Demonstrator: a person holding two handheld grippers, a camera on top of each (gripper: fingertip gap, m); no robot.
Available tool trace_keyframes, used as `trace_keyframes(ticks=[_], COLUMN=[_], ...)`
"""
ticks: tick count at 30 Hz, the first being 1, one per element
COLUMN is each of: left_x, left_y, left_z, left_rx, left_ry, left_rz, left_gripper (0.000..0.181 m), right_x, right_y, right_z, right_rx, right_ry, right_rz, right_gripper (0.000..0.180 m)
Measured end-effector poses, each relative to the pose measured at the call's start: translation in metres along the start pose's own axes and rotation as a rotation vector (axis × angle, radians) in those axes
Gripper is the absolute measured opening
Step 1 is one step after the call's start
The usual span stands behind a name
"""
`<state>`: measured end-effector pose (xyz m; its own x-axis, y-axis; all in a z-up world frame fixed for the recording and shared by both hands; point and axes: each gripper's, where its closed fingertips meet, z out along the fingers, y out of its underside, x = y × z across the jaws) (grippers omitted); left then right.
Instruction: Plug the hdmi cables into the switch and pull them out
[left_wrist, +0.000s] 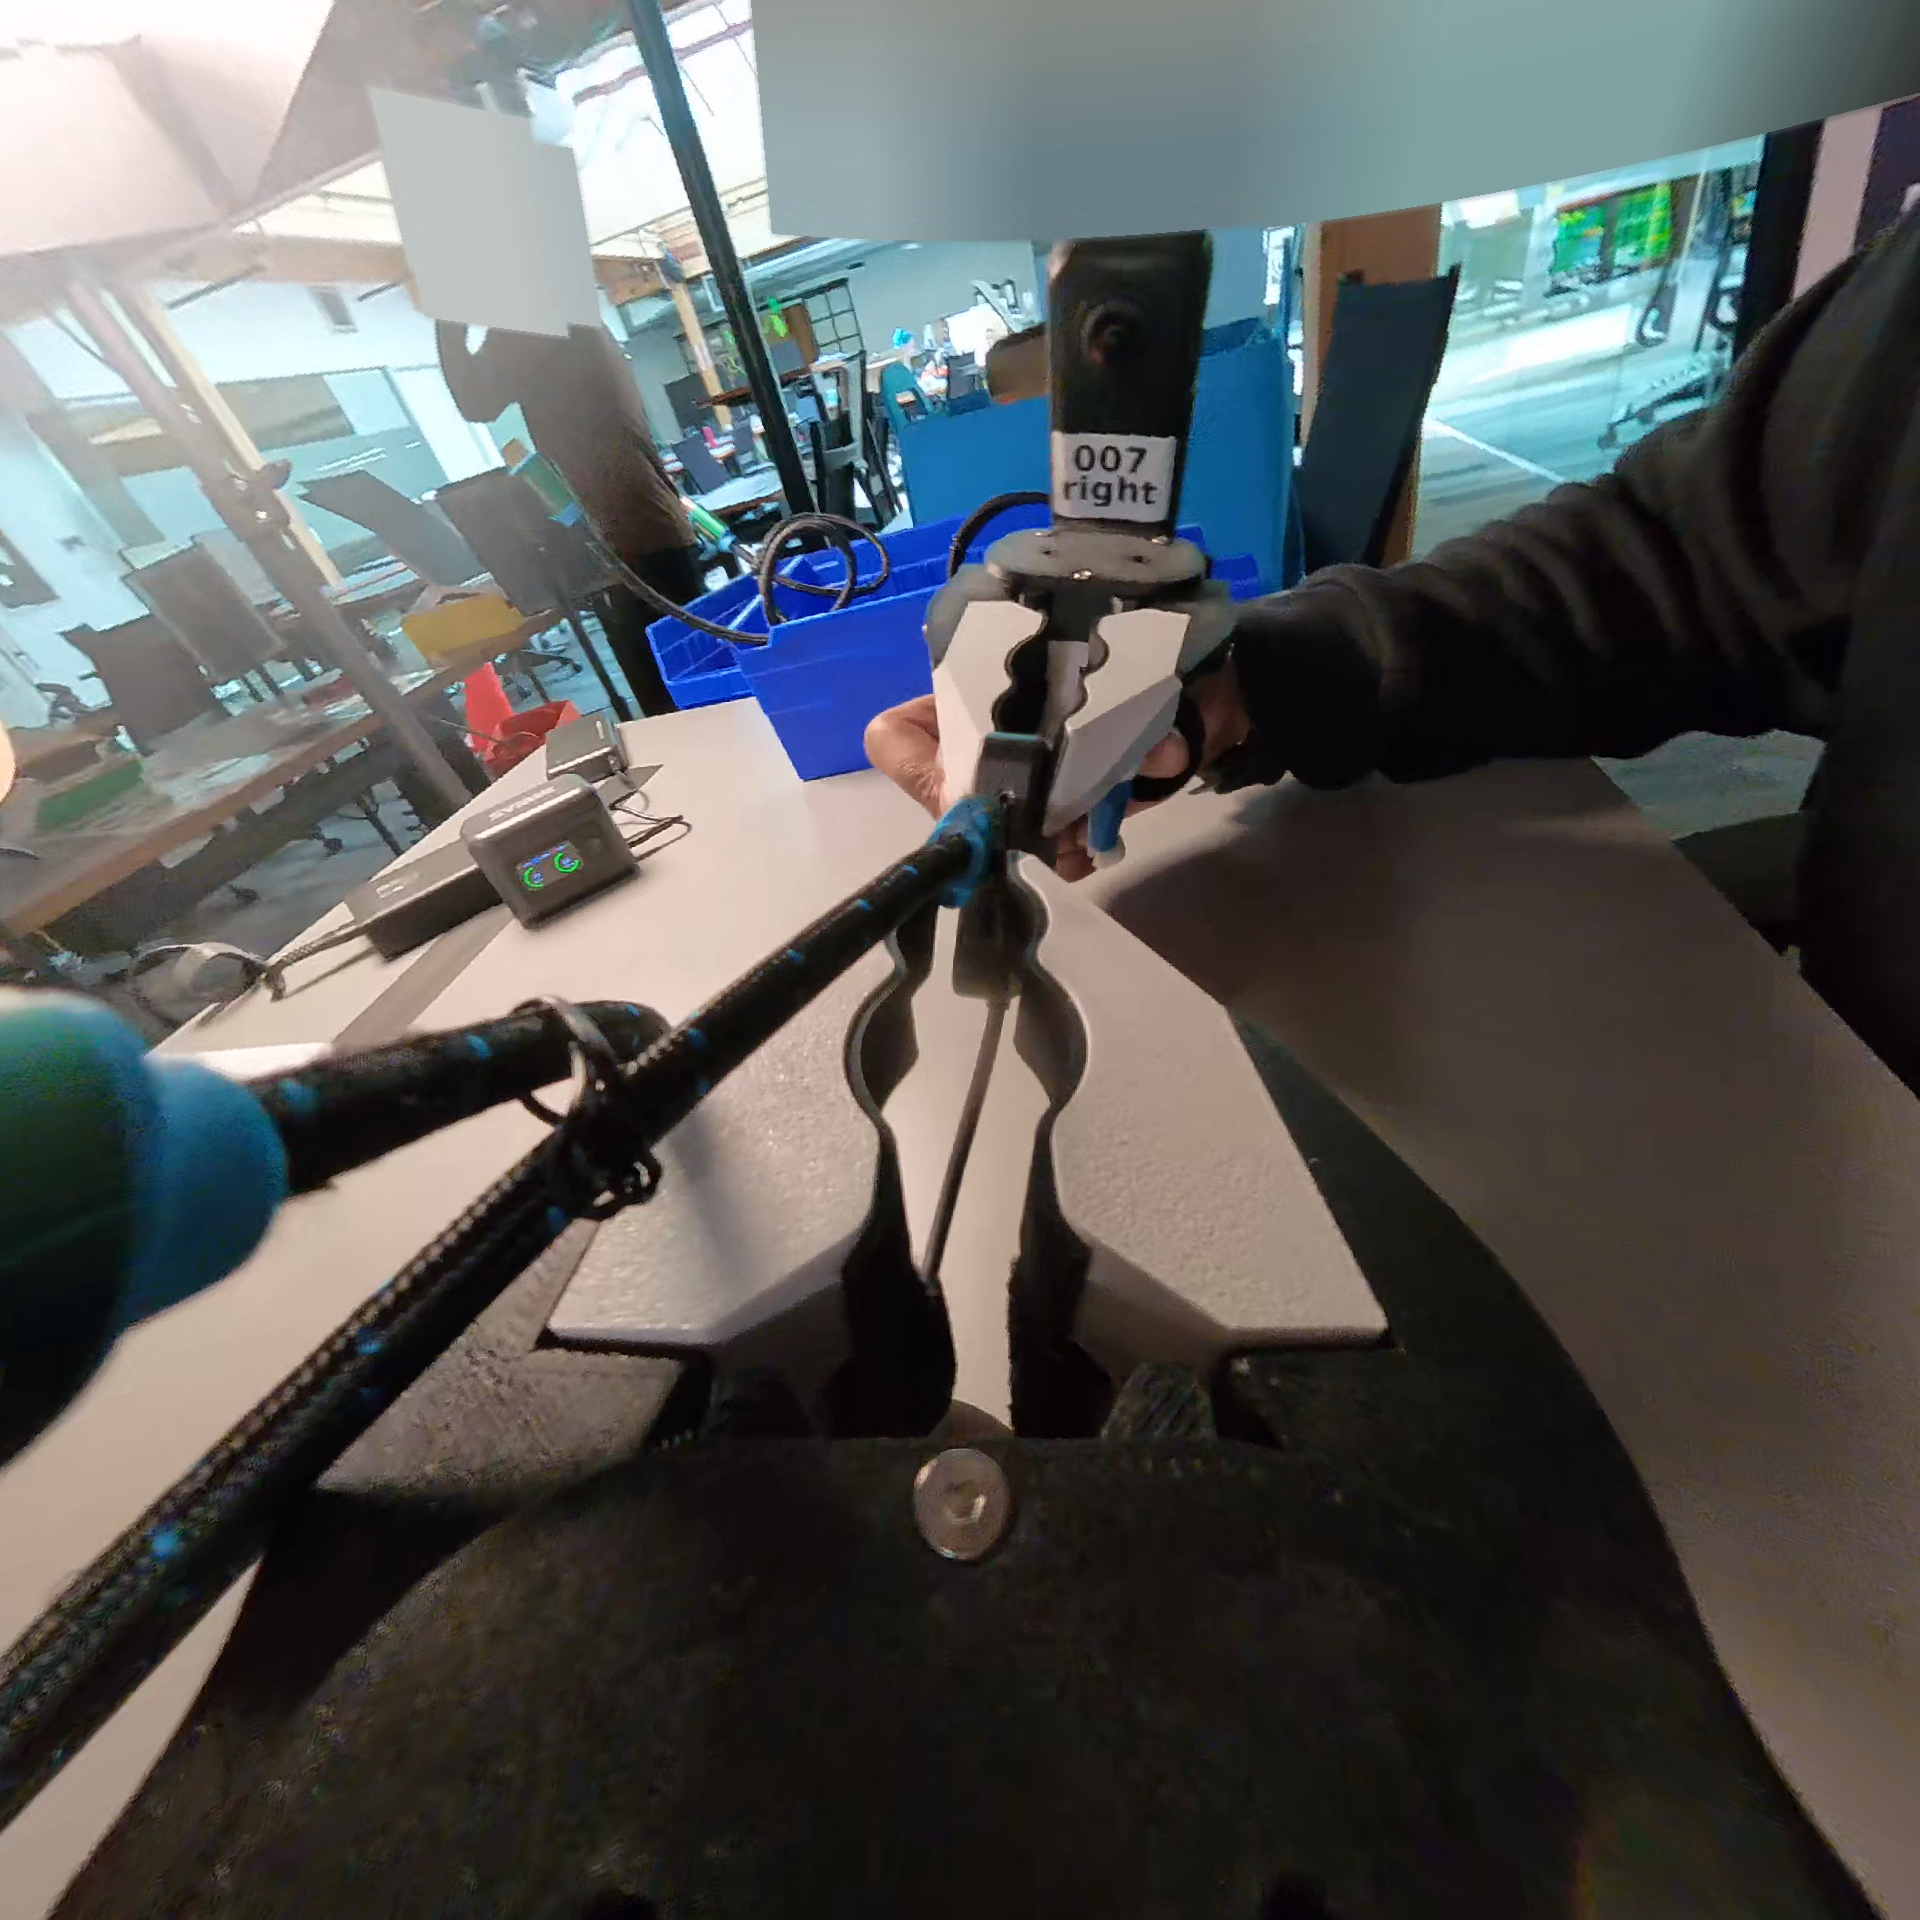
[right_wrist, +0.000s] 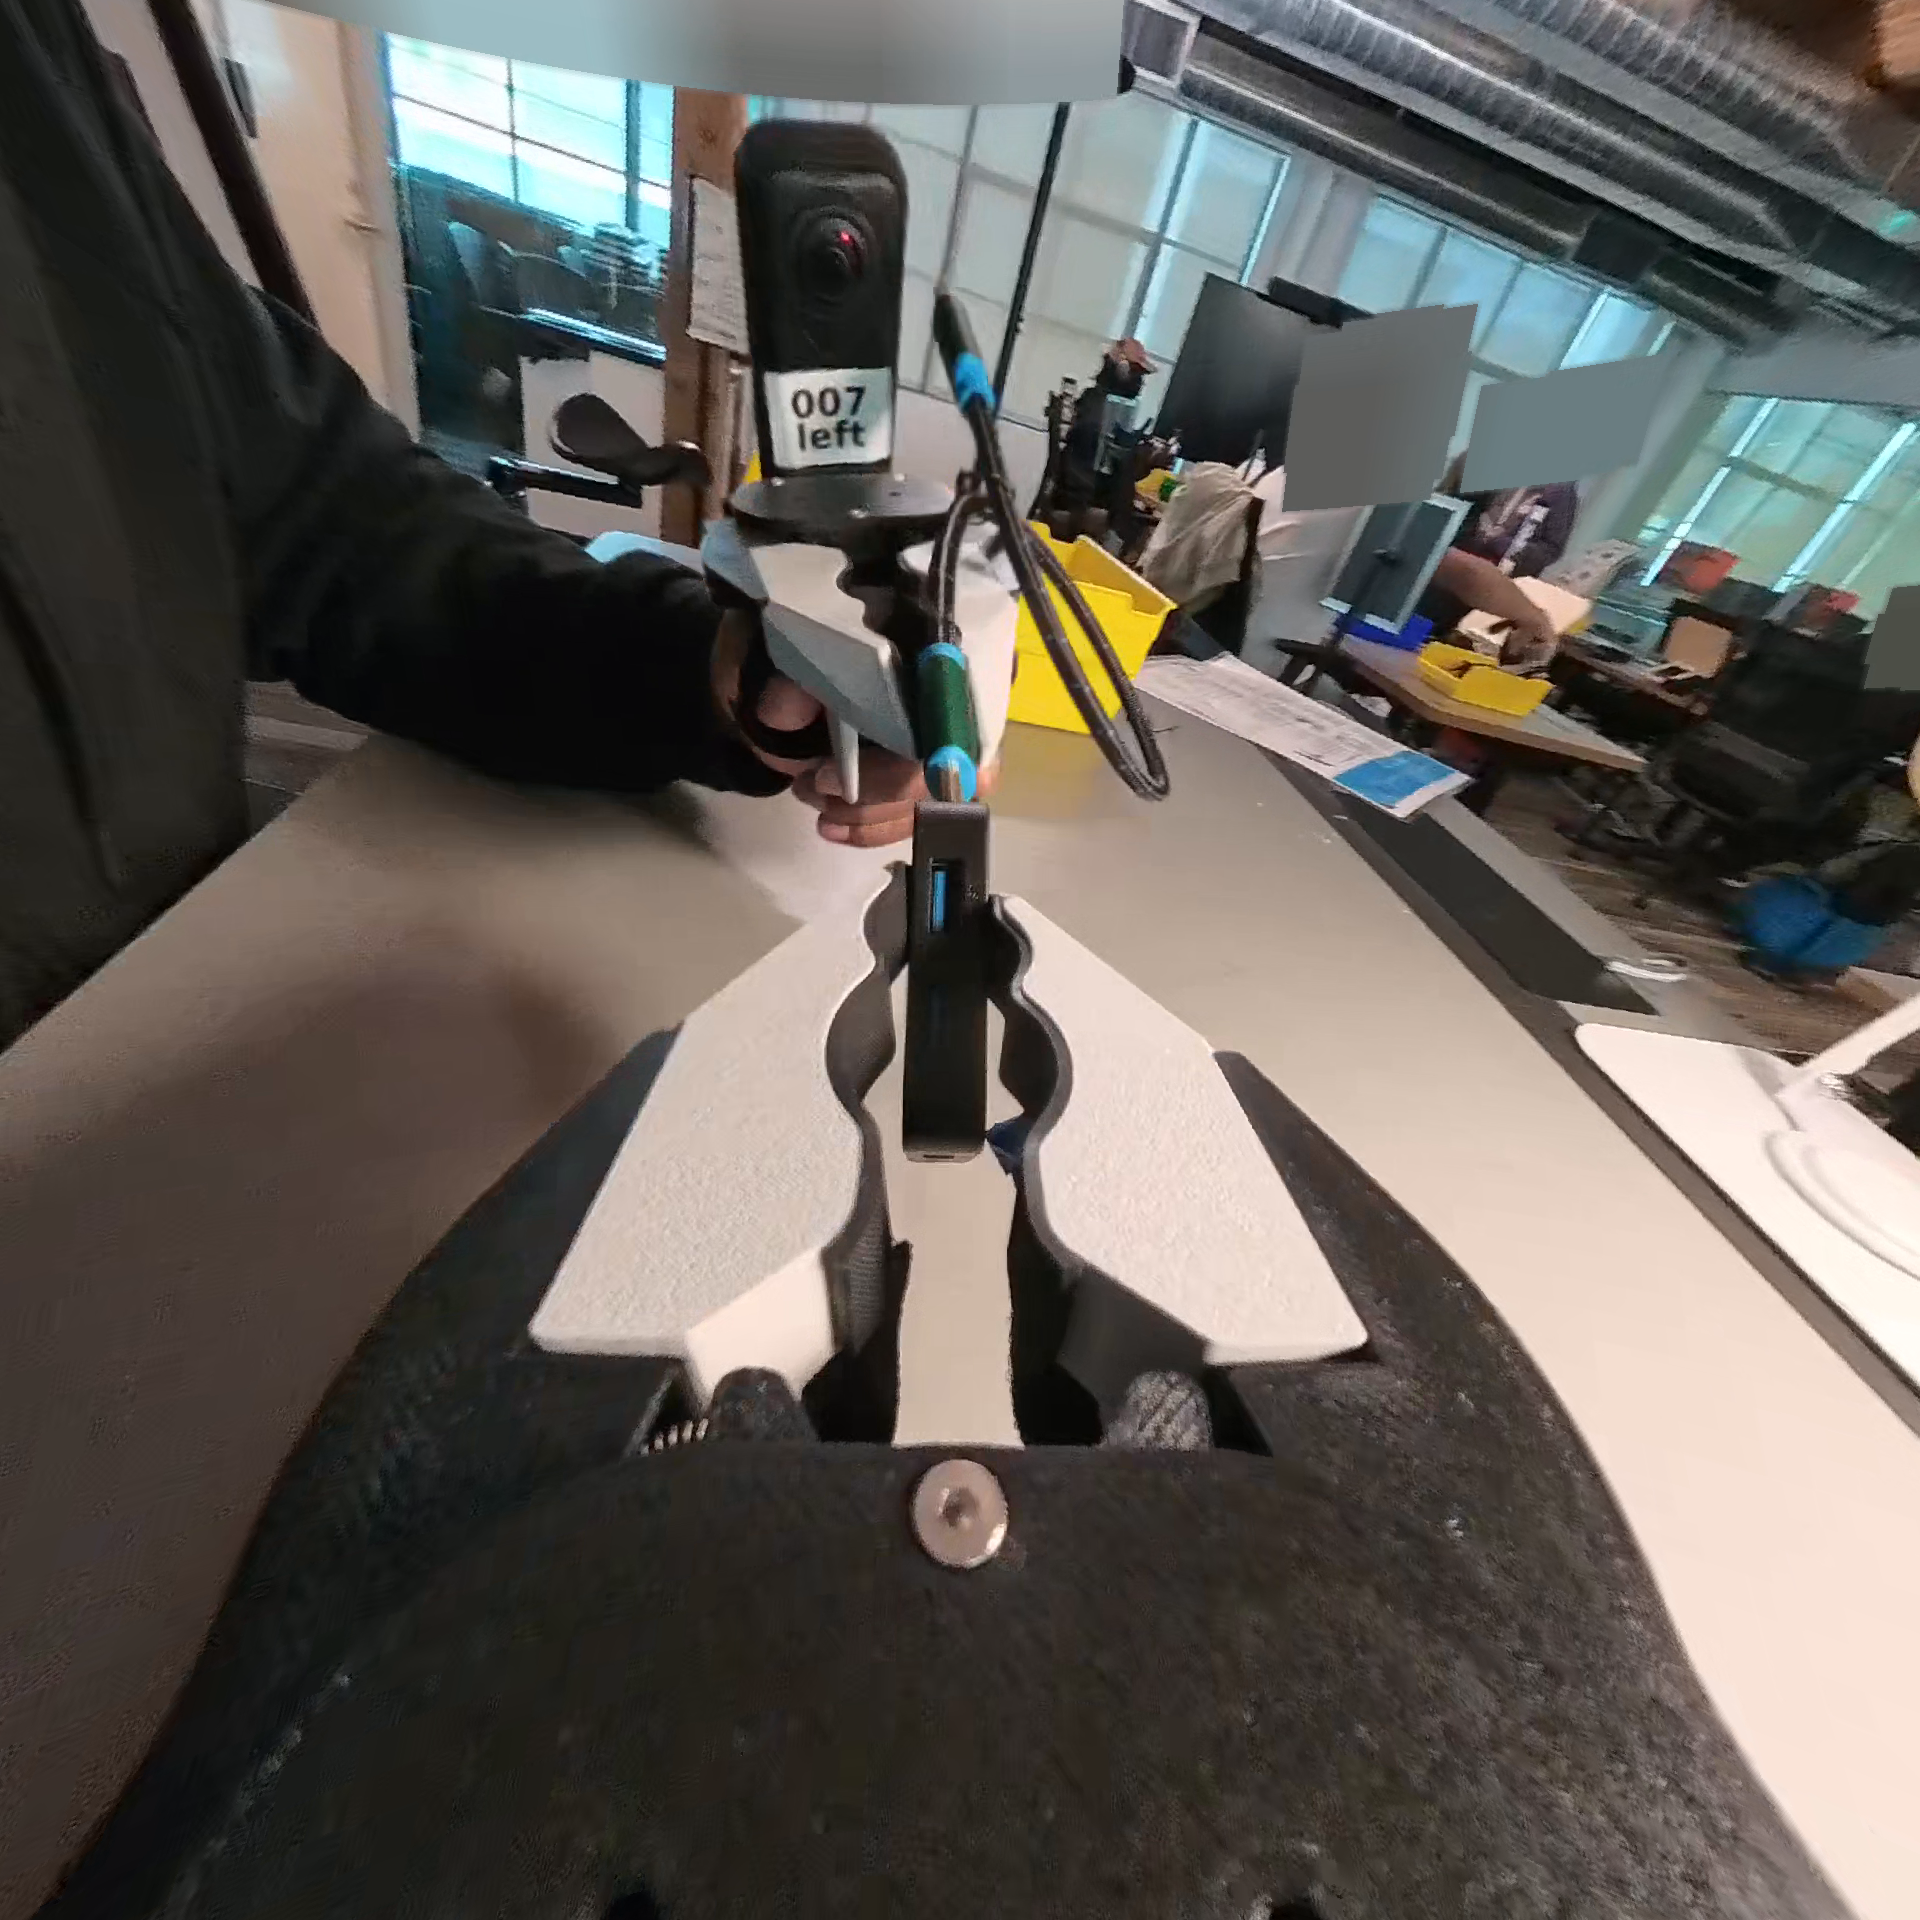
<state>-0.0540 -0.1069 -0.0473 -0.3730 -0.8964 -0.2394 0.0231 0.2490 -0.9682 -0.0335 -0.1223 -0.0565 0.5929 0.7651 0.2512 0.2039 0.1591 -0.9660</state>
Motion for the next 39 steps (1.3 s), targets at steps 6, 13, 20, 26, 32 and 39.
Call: trace_keyframes(ticks=[6,13,20,26,32,39], left_x=[0.006,0.004,0.003,0.004,0.006,0.002], left_y=[0.002,0.006,0.008,0.012,0.017,0.017], left_z=[0.003,0.005,0.007,0.006,0.008,0.01], left_rx=[-0.019,-0.013,-0.001,-0.042,-0.039,-0.027], left_ry=[0.019,0.029,0.028,0.038,0.068,0.075], left_rz=[-0.015,-0.089,-0.132,-0.132,-0.219,-0.338], left_gripper=[0.012,0.011,0.017,0.018,0.018,0.016], right_x=[-0.004,-0.001,0.001,-0.001,-0.002,0.004], right_y=[0.005,0.004,0.004,0.007,0.008,0.007], right_z=[0.004,0.003,0.004,0.006,0.008,0.008], right_rx=[-0.021,-0.018,-0.028,-0.065,-0.051,-0.032], right_ry=[-0.015,0.013,0.023,0.019,0.006,0.026], right_rz=[-0.004,-0.02,-0.016,-0.011,0.023,0.055], right_gripper=[0.013,0.013,0.012,0.012,0.011,0.012])
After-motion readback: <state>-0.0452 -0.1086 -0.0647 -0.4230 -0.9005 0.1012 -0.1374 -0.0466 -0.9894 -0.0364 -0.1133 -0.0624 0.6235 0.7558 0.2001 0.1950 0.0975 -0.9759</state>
